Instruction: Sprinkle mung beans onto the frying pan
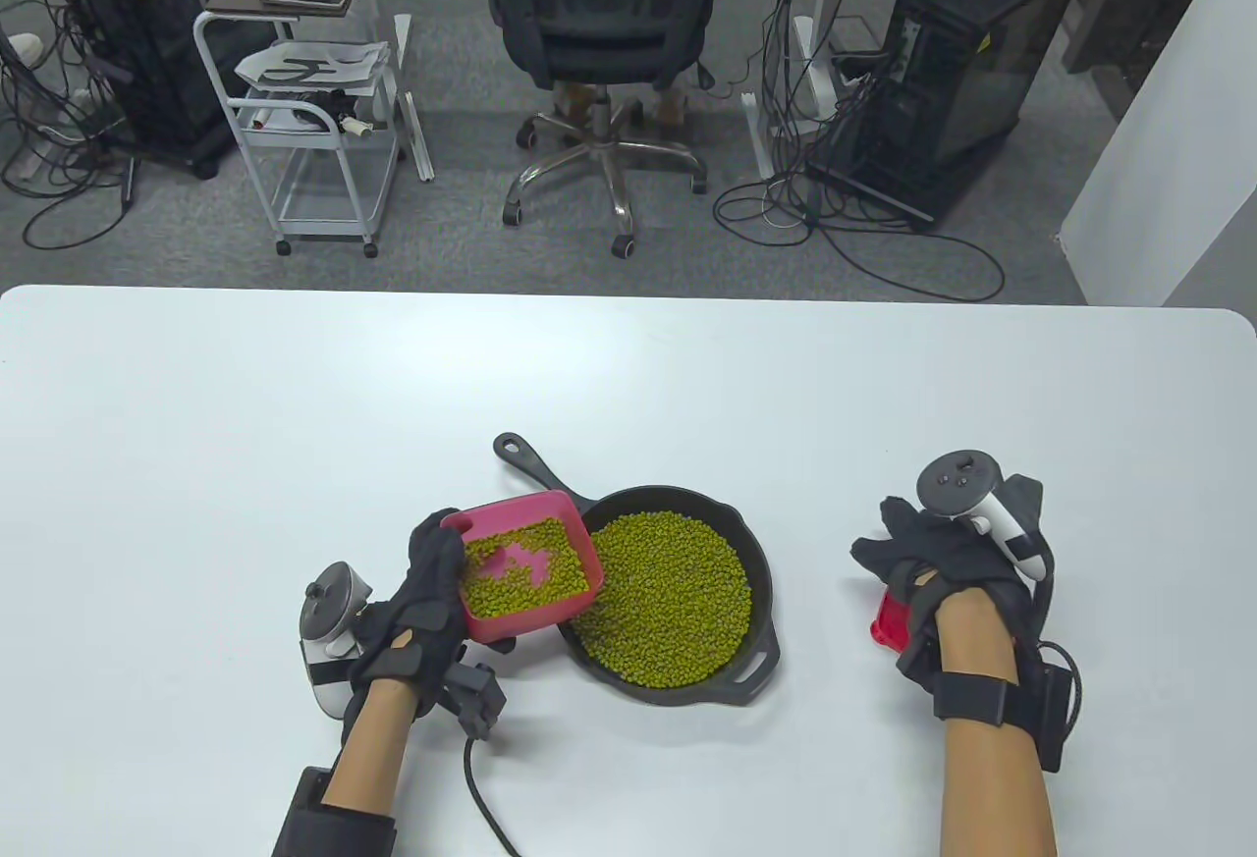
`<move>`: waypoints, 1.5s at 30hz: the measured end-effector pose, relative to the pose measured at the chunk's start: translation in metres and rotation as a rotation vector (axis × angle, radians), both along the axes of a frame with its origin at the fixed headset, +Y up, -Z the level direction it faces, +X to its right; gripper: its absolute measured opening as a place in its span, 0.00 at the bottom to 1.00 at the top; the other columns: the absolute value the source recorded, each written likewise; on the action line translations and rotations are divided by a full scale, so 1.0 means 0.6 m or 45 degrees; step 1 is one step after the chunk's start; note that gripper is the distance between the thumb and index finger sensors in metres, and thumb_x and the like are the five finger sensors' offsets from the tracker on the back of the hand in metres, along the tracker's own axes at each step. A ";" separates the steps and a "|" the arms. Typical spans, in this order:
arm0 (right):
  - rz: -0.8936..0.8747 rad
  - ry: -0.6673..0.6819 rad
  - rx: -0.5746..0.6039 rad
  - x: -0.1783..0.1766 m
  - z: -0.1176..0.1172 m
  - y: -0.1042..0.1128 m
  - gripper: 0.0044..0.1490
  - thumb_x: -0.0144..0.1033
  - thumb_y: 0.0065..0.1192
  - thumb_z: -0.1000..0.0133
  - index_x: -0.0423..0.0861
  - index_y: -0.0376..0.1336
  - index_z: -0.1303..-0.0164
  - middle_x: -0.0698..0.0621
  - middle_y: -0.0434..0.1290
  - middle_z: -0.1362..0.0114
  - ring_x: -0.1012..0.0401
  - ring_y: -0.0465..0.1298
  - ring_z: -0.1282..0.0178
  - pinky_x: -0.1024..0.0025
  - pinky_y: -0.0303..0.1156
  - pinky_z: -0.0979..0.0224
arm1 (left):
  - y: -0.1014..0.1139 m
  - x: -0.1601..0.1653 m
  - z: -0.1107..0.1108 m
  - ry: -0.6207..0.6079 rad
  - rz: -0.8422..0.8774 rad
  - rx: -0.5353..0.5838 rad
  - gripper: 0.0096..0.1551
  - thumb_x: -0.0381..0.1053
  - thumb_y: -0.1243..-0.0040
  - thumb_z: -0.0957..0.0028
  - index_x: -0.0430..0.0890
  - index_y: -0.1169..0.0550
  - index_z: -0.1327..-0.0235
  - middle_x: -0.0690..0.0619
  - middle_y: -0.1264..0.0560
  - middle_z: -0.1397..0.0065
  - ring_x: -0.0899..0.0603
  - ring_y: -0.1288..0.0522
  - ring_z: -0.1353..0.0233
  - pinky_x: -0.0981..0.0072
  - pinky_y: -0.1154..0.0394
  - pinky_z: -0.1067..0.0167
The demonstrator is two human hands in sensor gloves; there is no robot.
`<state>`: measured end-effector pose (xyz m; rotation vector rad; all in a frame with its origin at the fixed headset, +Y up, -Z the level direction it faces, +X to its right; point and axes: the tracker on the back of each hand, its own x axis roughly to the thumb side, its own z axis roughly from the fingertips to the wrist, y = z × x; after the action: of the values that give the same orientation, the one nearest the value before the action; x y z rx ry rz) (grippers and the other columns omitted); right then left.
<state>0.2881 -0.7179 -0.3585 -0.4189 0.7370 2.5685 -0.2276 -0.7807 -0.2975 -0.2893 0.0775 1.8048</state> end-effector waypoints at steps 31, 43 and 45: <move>0.391 0.400 -0.064 0.019 0.046 -0.078 0.75 0.67 0.82 0.55 0.64 0.32 0.15 0.28 0.33 0.11 0.28 0.40 0.17 0.22 0.59 0.28 | -0.001 0.011 0.001 -0.038 0.019 0.004 0.45 0.76 0.60 0.43 0.56 0.54 0.21 0.36 0.44 0.20 0.32 0.21 0.43 0.51 0.16 0.60; 0.367 0.603 0.133 -0.090 0.059 0.027 0.76 0.67 0.82 0.55 0.63 0.32 0.15 0.28 0.32 0.11 0.28 0.40 0.17 0.22 0.60 0.29 | 0.003 0.024 0.003 -0.076 0.036 0.019 0.45 0.76 0.60 0.43 0.57 0.54 0.20 0.36 0.44 0.20 0.32 0.21 0.43 0.51 0.16 0.60; 0.331 0.667 0.208 -0.123 0.063 0.054 0.76 0.67 0.82 0.55 0.63 0.32 0.15 0.28 0.32 0.11 0.28 0.40 0.17 0.22 0.60 0.29 | 0.003 0.026 0.003 -0.079 0.040 0.023 0.45 0.76 0.60 0.43 0.57 0.54 0.20 0.36 0.44 0.20 0.32 0.21 0.43 0.51 0.16 0.60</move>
<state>0.2145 -0.6853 -0.3208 0.2413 0.6644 2.9959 -0.2121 -0.7786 -0.2955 -0.3352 0.0129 1.8249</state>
